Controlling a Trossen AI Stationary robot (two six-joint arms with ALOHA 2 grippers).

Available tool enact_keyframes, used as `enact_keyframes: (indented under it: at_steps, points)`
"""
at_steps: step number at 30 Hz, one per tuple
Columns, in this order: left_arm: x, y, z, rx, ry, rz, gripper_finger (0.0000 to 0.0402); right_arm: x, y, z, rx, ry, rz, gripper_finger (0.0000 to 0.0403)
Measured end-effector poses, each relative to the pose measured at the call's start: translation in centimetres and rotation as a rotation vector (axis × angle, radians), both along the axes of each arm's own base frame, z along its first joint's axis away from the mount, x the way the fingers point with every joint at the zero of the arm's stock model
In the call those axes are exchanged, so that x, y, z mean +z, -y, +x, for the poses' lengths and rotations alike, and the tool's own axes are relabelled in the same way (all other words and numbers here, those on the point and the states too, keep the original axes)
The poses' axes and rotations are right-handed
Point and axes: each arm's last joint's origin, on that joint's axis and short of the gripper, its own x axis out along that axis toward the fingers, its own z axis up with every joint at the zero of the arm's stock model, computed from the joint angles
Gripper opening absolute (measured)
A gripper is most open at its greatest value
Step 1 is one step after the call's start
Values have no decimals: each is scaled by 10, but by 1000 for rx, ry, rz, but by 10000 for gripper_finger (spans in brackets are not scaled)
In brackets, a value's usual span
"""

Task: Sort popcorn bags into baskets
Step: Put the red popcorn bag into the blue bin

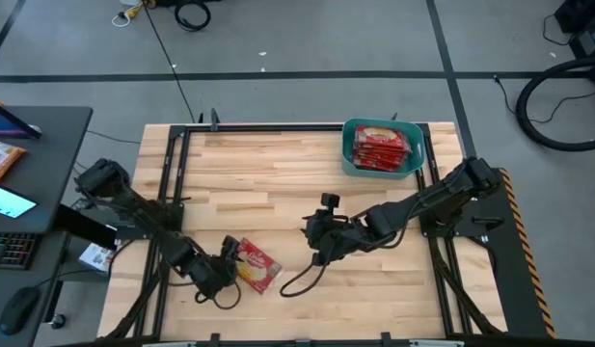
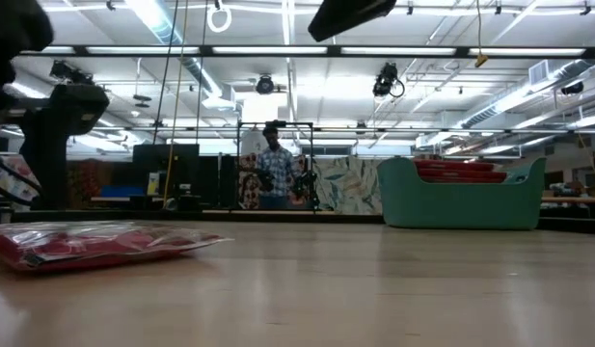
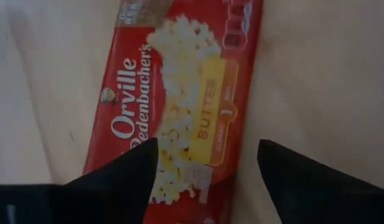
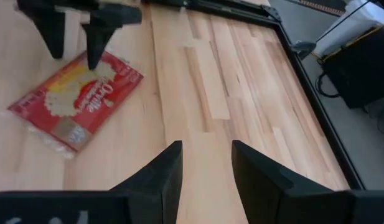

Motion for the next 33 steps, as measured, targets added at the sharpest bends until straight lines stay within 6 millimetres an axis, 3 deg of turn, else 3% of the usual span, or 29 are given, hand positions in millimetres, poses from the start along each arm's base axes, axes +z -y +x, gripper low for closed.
enact_keyframes:
  at_steps: [5, 9, 20, 26, 33]
  points:
    - [-12, 1, -1, -6, -23, 115, 274, 2, -3, 2, 24, 28, 36, 142]
    - [-17, 1, -1, -1, -40, 143, 237, 3, -7, 5, 79, 44, 103, 142]
    - [-15, -2, -1, 29, -4, 152, 16, 4, -12, 5, 117, 55, 89, 142]
    - [15, -9, 24, 162, 66, -27, 13, 1, -13, 9, 110, 65, 66, 142]
    - [38, -33, 55, 266, 46, -174, 11, -28, -27, 28, 178, 42, -1, 142]
